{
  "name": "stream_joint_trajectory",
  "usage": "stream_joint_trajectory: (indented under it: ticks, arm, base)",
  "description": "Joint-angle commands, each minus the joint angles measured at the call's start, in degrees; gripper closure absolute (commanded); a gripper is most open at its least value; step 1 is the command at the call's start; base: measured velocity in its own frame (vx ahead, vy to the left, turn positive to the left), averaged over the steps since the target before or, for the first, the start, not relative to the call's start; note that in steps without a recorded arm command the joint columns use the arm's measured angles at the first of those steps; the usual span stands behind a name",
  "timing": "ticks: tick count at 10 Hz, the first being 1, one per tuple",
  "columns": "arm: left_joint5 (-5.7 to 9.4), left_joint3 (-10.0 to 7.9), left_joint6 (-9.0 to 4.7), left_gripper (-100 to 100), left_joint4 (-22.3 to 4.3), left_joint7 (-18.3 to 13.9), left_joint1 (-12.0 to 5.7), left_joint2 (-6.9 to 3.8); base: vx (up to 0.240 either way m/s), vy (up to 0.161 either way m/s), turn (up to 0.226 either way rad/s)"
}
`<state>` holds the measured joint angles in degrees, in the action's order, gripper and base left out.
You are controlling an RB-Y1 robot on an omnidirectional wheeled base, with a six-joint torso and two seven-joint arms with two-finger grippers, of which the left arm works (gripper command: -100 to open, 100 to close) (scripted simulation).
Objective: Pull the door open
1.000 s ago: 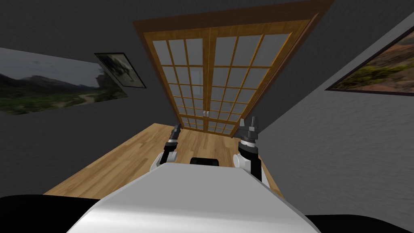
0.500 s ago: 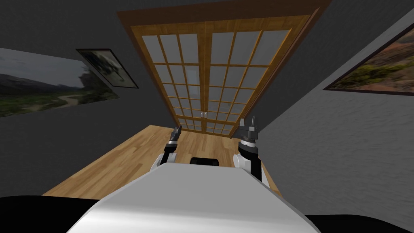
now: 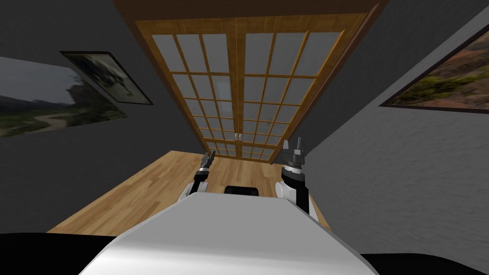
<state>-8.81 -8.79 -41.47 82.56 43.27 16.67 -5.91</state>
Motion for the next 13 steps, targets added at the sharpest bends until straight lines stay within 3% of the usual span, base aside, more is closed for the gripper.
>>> stream_joint_trajectory:
  ticks: [1, 13]
  arm:
    - [-0.57, -0.48, -0.24, -100, -1.78, 1.95, -0.34, 0.05]
    - [-4.47, -4.48, -3.44, -100, -17.07, 15.29, -3.98, 0.32]
  base:
    - [0.099, -0.036, -0.079]
    - [0.117, -0.031, -0.066]
